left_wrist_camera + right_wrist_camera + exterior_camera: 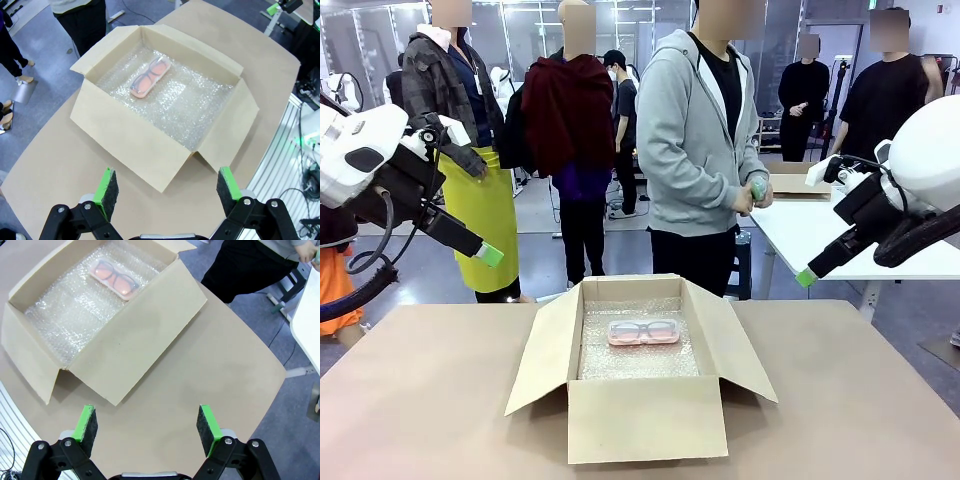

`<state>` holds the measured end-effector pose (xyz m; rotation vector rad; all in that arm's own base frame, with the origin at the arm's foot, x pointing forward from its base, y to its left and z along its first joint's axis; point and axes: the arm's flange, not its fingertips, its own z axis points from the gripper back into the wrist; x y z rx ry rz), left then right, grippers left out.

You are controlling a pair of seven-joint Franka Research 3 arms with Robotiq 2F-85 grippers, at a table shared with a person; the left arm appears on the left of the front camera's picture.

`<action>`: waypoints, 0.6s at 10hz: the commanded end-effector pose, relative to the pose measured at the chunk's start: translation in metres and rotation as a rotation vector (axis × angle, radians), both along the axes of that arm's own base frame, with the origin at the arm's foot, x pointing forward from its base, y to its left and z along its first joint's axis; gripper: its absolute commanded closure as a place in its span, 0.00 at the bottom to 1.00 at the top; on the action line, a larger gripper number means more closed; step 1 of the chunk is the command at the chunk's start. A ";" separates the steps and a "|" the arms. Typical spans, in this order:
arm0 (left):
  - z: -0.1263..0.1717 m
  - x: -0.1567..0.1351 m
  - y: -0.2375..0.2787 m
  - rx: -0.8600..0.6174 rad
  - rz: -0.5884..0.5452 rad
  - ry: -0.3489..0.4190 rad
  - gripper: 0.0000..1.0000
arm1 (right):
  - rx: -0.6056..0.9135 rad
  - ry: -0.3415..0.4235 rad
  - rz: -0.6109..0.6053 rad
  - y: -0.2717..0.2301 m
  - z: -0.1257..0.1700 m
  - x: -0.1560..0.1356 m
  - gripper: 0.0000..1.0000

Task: Pack the glasses set securely to prepare it for shipping.
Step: Put the Glasses case from the right side of the table into the Package Box.

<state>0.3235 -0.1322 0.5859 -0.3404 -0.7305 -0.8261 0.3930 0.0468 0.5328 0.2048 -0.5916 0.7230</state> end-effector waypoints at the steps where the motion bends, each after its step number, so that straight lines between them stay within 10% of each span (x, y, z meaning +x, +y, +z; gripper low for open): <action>1: 0.001 -0.001 0.001 -0.011 -0.006 0.002 0.00 | 0.002 -0.006 -0.013 0.002 0.000 -0.001 0.00; 6: 0.001 -0.001 0.001 -0.011 -0.006 0.002 0.00 | 0.002 -0.006 -0.013 0.002 0.000 -0.001 0.00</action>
